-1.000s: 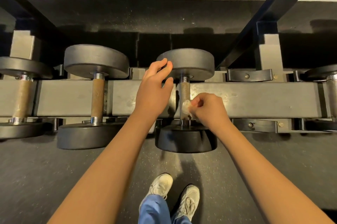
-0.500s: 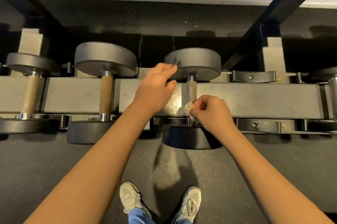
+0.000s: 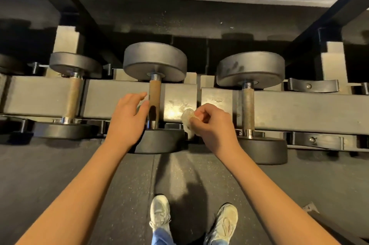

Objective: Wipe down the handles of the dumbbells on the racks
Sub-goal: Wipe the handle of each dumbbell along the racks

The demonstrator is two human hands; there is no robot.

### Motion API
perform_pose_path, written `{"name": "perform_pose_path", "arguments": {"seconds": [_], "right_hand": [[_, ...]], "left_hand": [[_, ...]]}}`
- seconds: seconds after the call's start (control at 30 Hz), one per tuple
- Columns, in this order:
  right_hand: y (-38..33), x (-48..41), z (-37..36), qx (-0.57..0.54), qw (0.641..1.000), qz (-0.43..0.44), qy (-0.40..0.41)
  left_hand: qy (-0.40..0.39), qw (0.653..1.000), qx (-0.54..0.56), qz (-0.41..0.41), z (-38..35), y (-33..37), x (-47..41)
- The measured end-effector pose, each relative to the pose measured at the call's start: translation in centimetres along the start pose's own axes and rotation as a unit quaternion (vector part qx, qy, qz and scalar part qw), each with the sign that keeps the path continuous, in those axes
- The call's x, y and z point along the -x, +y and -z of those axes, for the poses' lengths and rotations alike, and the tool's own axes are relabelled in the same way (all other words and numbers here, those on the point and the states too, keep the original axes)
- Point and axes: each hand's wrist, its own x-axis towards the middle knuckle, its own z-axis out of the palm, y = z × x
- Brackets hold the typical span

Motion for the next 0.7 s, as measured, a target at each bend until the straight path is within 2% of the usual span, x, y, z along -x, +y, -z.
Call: {"name": "perform_pose_path", "arguments": {"seconds": [0.13, 0.23, 0.43, 0.6, 0.7], "right_hand": [[-1.1, -1.1, -2.7, -0.055, 0.997, -0.011, 0.043], [-1.8, -2.1, -4.4, -0.056, 0.998, -0.032, 0.024], [-3.3, -4.7, -7.4, -0.026, 0.997, -0.068, 0.005], [-3.4, -4.4, -7.4, 0.028, 0.992, -0.072, -0.096], [-3.4, -4.0, -7.8, 0.045, 0.995, -0.058, -0.068]], "left_hand": [[0.082, 0.982, 0.129, 0.107, -0.7, -0.6, 0.3], [0.123, 0.96, 0.191, 0.164, -0.9, -1.0, 0.2], [0.148, 0.948, 0.228, 0.163, -0.9, -0.6, 0.4], [0.149, 0.942, 0.245, 0.174, -0.9, -0.6, 0.3], [0.149, 0.937, 0.255, 0.184, -0.7, -0.3, 0.3]]}}
